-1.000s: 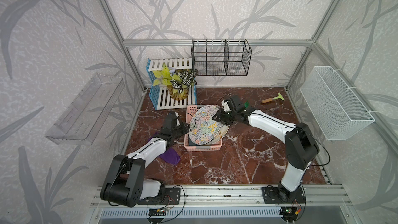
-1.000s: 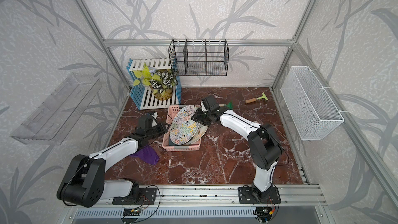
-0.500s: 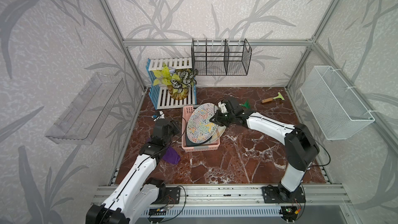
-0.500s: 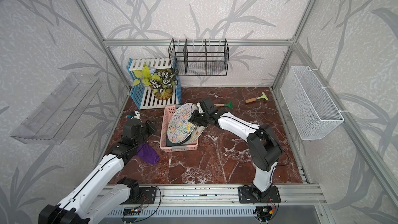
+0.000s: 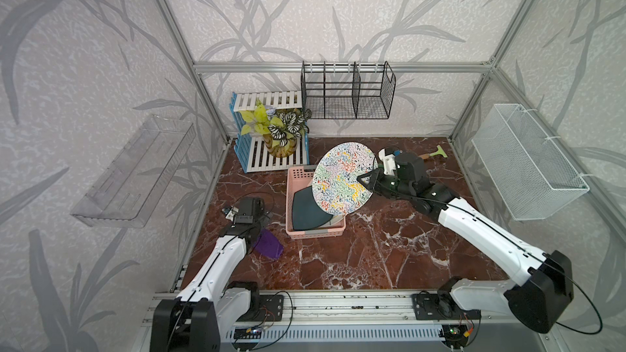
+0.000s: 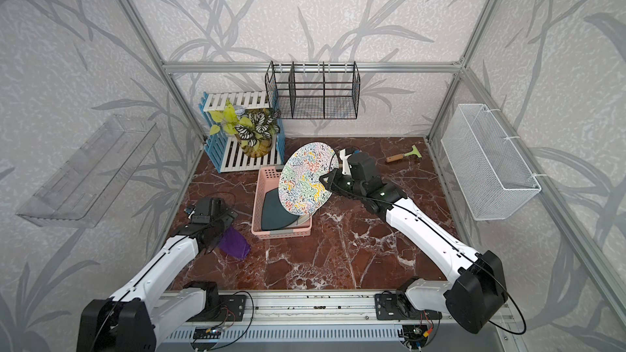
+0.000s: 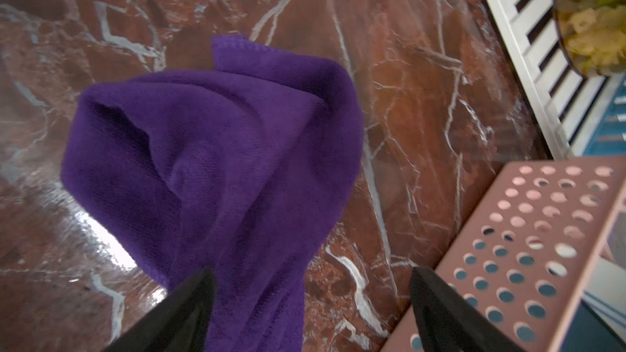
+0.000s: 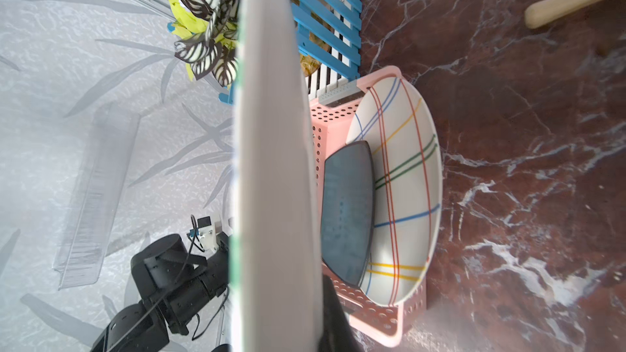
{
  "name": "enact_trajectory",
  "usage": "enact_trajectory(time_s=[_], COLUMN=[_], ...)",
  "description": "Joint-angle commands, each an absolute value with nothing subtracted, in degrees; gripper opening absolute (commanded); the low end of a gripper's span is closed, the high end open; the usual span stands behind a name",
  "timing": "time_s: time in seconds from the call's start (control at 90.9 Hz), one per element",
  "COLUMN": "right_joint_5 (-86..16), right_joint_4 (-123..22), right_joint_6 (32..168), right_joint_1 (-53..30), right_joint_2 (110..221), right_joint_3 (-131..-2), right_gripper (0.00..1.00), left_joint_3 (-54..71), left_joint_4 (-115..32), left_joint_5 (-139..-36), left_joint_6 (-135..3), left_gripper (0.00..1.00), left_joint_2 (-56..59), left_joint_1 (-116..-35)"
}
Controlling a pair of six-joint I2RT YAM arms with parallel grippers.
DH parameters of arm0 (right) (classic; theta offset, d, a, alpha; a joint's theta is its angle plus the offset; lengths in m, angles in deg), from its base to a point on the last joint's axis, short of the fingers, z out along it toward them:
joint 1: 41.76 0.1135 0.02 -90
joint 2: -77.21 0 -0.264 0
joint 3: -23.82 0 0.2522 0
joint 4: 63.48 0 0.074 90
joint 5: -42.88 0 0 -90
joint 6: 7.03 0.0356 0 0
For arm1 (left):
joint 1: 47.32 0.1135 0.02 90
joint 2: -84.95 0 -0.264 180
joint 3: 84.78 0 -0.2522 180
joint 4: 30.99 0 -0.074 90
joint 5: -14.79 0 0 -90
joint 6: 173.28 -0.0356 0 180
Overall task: Wipe the wet plate dry
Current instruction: Pick up the towel at the center of the board, then wipe the plate with towel.
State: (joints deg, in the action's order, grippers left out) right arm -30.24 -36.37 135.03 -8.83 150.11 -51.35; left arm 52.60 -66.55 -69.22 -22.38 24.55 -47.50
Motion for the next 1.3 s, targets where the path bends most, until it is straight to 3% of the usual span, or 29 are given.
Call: enact_trajectory(time_s=[0.0, 0.077, 0.132, 0.264, 0.352, 0.407, 0.517, 0.671, 0.814, 0.957, 1.286], right_joint_5=[-31.13, -30.83, -30.71, -30.92, -30.92, -30.36, -27.01, -21.74, -17.43, -18.75, -22.84], right_joint_4=[-37.11, -36.42, -36.25, -35.81, -35.93, -36.75, -41.85, -54.22, -61.76, -64.08, -66.43], right_joint_6=[133.59, 133.4, 133.56, 133.55, 134.37, 135.65, 139.61, 144.57, 148.72, 150.47, 151.97], right_joint_1=[-9.35, -9.56, -9.67, -9.81, -10.77, -11.94, -14.46, -14.7, -14.54, -14.25, -14.25], right_joint_2=[147.07, 146.87, 146.75, 146.1, 145.28, 144.49, 143.23, 144.94, 146.7, 144.9, 142.07], right_joint_3=[-51.11, -51.26, -51.37, -51.32, -50.66, -49.63, -46.77, -43.72, -43.68, -43.71, -44.85], right_gripper=[0.01, 0.01, 0.01, 0.01, 0.0, 0.0, 0.0, 0.0, 0.0, 0.0, 0.0], left_joint_3=[54.45, 55.46, 55.72, 53.79, 49.58, 45.34, 36.89, 26.48, 22.0, 18.6, 13.56], left_joint_4=[-60.72, -57.31, -56.19, -56.63, -60.76, -63.89, -62.67, -57.64, -49.66, -49.98, -42.83], left_joint_5=[-74.15, -76.69, -77.96, -81.06, -81.69, -82.1, -94.56, -104.86, -103.52, -101.57, -108.4], left_joint_6=[-18.22, -16.29, -15.48, -17.44, -24.01, -29.49, -42.27, -43.64, -40.11, -41.48, -41.74], left_gripper=[0.96, 0.95, 0.85, 0.44, 0.14, 0.0, 0.0, 0.0, 0.0, 0.0, 0.0], left_joint_2=[21.43, 18.1, 15.83, 10.53, 9.07, 10.17, 15.4, 18.01, 15.56, 10.13, -1.32], left_joint_1=[-44.71, -42.61, -41.3, -38.73, -36.66, -36.26, -39.34, -56.03, -68.63, -74.26, -92.83])
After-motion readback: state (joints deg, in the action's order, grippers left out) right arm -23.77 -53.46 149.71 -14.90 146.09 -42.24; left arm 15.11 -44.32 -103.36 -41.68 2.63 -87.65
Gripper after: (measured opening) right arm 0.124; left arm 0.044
